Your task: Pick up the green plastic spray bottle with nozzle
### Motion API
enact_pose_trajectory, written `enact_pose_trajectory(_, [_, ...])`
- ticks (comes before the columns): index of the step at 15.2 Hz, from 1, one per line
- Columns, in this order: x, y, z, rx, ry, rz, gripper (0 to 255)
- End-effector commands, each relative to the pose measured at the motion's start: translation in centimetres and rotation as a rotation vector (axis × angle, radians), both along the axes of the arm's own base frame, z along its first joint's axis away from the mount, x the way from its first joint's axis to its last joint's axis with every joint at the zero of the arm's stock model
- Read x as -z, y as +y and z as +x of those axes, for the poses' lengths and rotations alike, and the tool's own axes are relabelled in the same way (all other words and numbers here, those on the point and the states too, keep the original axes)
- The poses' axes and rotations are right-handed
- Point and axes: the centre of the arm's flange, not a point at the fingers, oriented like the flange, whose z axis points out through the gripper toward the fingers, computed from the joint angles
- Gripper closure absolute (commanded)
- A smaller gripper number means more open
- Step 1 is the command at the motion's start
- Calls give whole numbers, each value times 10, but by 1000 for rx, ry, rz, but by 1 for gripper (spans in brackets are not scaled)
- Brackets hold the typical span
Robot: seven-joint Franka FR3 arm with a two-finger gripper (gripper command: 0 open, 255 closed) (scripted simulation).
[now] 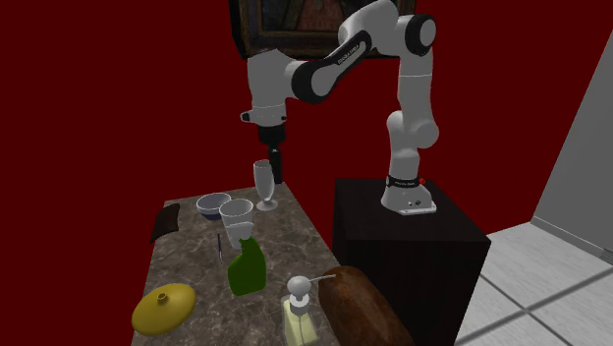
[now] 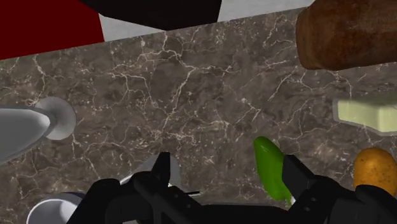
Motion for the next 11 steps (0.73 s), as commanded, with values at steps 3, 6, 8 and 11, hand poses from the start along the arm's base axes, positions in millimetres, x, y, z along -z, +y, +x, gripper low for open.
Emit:
enact_pose_trajectory(3, [21,44,21,-18,-9,6,0])
enact_pose_trajectory(6, [36,76,37,-31,-15,9,0])
enact_pose_trajectory(8, [46,97,47,-40,-20,11,0])
enact_pose_trajectory(11, [61,129,62,-54,-26,15,0])
